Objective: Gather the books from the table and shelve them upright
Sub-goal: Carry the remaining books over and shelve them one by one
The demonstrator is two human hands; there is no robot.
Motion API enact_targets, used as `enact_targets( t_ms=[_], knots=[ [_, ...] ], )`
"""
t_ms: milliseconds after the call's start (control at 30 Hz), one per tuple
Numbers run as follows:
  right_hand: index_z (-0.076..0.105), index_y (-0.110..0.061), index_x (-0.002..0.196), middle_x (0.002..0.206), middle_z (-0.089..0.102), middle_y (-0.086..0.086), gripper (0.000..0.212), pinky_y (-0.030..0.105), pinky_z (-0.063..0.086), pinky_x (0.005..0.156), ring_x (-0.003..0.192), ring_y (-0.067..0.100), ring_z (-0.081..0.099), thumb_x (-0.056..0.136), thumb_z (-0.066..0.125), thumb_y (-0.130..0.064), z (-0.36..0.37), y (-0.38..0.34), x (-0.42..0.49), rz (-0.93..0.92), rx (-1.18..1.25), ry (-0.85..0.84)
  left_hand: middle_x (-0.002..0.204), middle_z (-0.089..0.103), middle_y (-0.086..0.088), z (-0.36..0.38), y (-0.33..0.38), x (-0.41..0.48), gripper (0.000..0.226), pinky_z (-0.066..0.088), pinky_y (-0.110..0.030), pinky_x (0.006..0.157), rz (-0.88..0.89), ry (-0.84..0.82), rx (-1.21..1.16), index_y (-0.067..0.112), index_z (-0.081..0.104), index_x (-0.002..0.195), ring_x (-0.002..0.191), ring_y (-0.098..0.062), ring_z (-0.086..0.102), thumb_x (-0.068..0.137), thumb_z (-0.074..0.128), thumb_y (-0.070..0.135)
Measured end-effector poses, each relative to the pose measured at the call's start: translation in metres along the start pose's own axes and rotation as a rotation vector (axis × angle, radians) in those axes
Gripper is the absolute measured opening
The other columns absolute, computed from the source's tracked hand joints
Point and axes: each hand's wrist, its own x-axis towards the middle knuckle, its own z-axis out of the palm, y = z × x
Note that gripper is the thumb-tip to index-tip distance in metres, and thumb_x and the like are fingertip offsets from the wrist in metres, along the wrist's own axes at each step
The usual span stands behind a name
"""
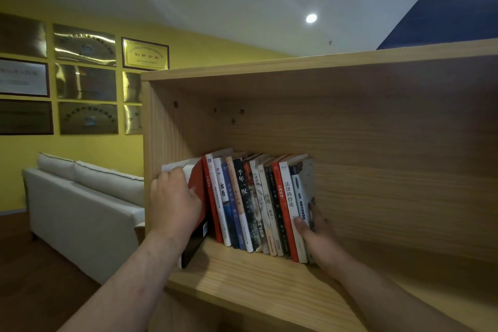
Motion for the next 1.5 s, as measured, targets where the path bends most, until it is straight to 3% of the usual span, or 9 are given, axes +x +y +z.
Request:
enact_targets(
  t_ms=[233, 367, 467, 667, 967, 1100, 1300, 1400, 1500],
  knots=[
    [0.023, -0.054, 0.152, 0.138, 0.04, -0.003, 0.067, 0.052, 0.049, 0.106, 0.129, 0.029, 0.051, 0.092, 0.051, -0.064, 0.013, 0.005, 0.005, 0.0, 0.064, -0.005, 0.092, 0.06, -0.005, -0.015, -0.009, -0.004, 0.008, 0.048, -0.042, 0.082, 0.08, 0.099, -0.094, 0.013, 0.061, 0.097, 0.094, -0.027, 0.053, 0.09, 0.063, 0.015],
    [0.021, -0.051, 0.155, 0.146, 0.037, 0.001, 0.063, 0.047, 0.047, 0.105, 0.132, 0.031, 0.049, 0.097, 0.046, -0.059, 0.014, 0.002, 0.001, -0.003, 0.019, 0.013, 0.124, 0.047, -0.015, -0.021, -0.022, -0.03, 0.044, 0.046, -0.05, 0.094, 0.012, 0.211, -0.028, 0.016, 0.055, 0.129, 0.117, -0.034, 0.043, 0.087, 0.067, 0.018],
    [0.017, -0.048, 0.157, 0.146, 0.038, 0.003, 0.063, 0.04, 0.045, 0.101, 0.133, 0.031, 0.048, 0.1, 0.043, -0.056, 0.015, 0.0, -0.003, -0.014, -0.017, 0.025, 0.14, 0.034, -0.011, -0.019, -0.036, -0.04, 0.072, 0.051, -0.052, 0.095, -0.207, 0.107, -0.292, 0.028, 0.028, 0.147, 0.129, -0.033, 0.042, 0.089, 0.07, 0.025],
    [0.036, -0.042, 0.149, 0.131, 0.058, 0.002, 0.053, 0.04, 0.059, 0.087, 0.104, 0.019, 0.065, 0.099, 0.05, -0.051, 0.015, -0.011, -0.012, -0.043, -0.058, 0.059, 0.102, 0.058, -0.001, -0.014, -0.061, -0.05, 0.023, 0.049, -0.028, 0.058, -0.239, 0.006, -0.386, 0.022, 0.048, 0.106, 0.091, -0.022, 0.062, 0.096, 0.059, 0.039],
    [0.018, -0.042, 0.156, 0.13, 0.051, 0.006, 0.064, 0.037, 0.061, 0.081, 0.1, 0.024, 0.065, 0.099, 0.044, -0.058, 0.025, -0.029, -0.014, 0.06, -0.065, -0.015, 0.092, 0.058, 0.008, -0.037, -0.049, -0.061, 0.01, 0.041, -0.024, 0.058, -0.244, 0.067, -0.762, 0.019, 0.051, 0.108, 0.081, -0.004, 0.056, 0.1, 0.055, 0.025],
    [0.042, -0.042, 0.141, 0.122, 0.064, 0.004, 0.047, 0.055, 0.059, 0.09, 0.107, 0.03, 0.067, 0.097, 0.058, -0.046, 0.012, -0.038, -0.021, 0.174, 0.189, -0.088, 0.101, 0.065, 0.005, -0.029, -0.028, -0.066, 0.011, 0.056, -0.041, 0.075, -0.246, -0.08, -0.951, 0.038, 0.054, 0.097, 0.091, -0.018, 0.065, 0.1, 0.054, 0.027],
    [0.063, -0.018, 0.121, 0.121, 0.07, 0.008, 0.031, 0.03, 0.05, 0.08, 0.099, 0.02, 0.066, 0.101, 0.056, -0.04, -0.021, -0.064, -0.047, 0.017, 0.106, 0.014, 0.108, 0.073, -0.009, -0.003, 0.006, -0.076, 0.012, 0.059, -0.053, 0.078, -0.363, -0.358, -1.136, 0.03, 0.062, 0.109, 0.095, -0.031, 0.071, 0.1, 0.054, 0.027],
    [0.072, -0.009, 0.111, 0.109, 0.076, 0.01, 0.053, 0.032, 0.053, 0.084, 0.103, 0.027, 0.071, 0.091, 0.057, -0.055, -0.035, -0.071, -0.069, -0.069, 0.353, -0.091, 0.108, 0.074, -0.007, 0.005, 0.03, -0.079, 0.02, 0.059, -0.051, 0.081, -0.413, -0.478, -1.223, 0.024, 0.062, 0.119, 0.096, -0.029, 0.072, 0.101, 0.052, 0.027],
    [0.064, -0.01, 0.12, 0.112, 0.076, 0.013, 0.034, 0.036, 0.059, 0.083, 0.099, 0.027, 0.072, 0.088, 0.073, -0.016, -0.048, -0.073, -0.091, -0.005, 0.543, -0.277, 0.11, 0.074, -0.007, 0.009, 0.057, -0.084, 0.023, 0.058, -0.053, 0.086, -0.409, -0.549, -1.291, 0.023, 0.062, 0.121, 0.098, -0.03, 0.071, 0.1, 0.054, 0.027]
  ],
)
